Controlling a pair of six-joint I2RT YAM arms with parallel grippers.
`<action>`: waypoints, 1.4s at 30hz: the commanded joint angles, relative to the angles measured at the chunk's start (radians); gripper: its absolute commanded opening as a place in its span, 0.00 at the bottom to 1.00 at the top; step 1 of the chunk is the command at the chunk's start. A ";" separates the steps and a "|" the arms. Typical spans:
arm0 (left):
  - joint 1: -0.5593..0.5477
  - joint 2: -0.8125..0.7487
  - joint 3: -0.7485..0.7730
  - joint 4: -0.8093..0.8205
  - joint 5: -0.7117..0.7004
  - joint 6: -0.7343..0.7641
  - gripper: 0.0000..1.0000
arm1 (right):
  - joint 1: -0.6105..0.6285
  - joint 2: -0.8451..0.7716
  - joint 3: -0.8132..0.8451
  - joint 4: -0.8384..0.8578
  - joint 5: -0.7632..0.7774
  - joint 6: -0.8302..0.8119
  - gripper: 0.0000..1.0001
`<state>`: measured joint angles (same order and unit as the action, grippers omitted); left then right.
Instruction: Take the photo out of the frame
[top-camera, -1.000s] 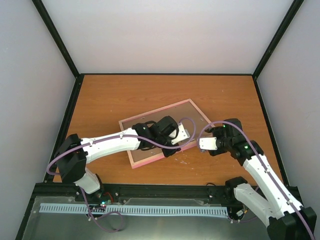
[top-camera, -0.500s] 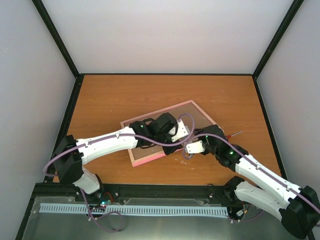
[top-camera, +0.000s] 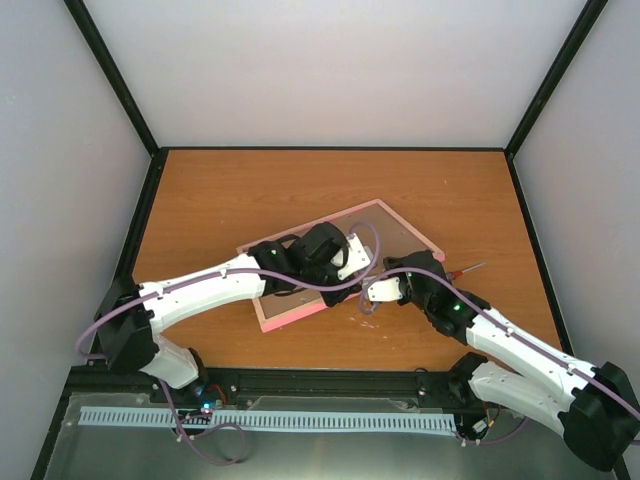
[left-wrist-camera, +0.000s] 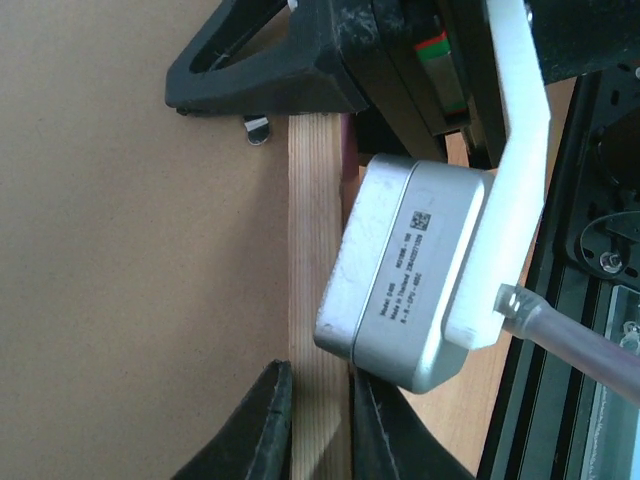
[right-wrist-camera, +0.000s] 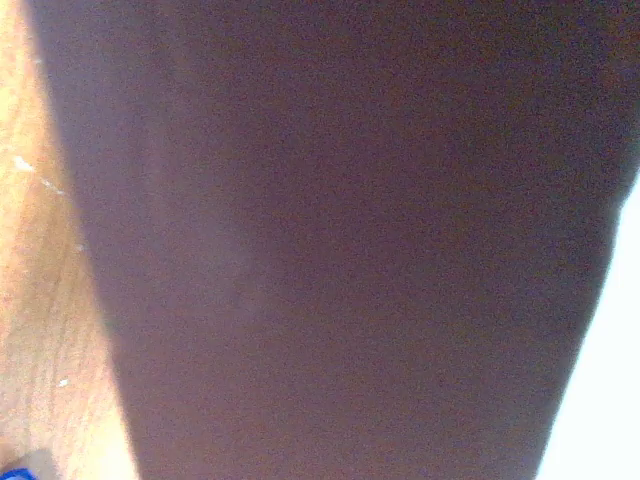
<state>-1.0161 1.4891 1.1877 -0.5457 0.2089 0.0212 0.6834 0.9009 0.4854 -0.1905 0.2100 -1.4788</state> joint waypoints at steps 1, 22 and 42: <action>-0.004 -0.084 0.041 0.119 -0.035 0.013 0.02 | 0.008 0.015 0.030 -0.019 0.024 0.014 0.16; -0.003 -0.483 0.221 -0.019 -0.460 -0.073 0.77 | 0.008 0.296 0.787 -0.691 -0.116 0.479 0.03; -0.003 -0.613 0.094 -0.001 -0.435 -0.132 0.77 | -0.063 0.593 1.481 -1.033 -0.276 0.892 0.03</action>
<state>-1.0172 0.8928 1.2865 -0.5484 -0.2241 -0.0914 0.6575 1.5043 1.8042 -1.3010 0.0345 -0.7246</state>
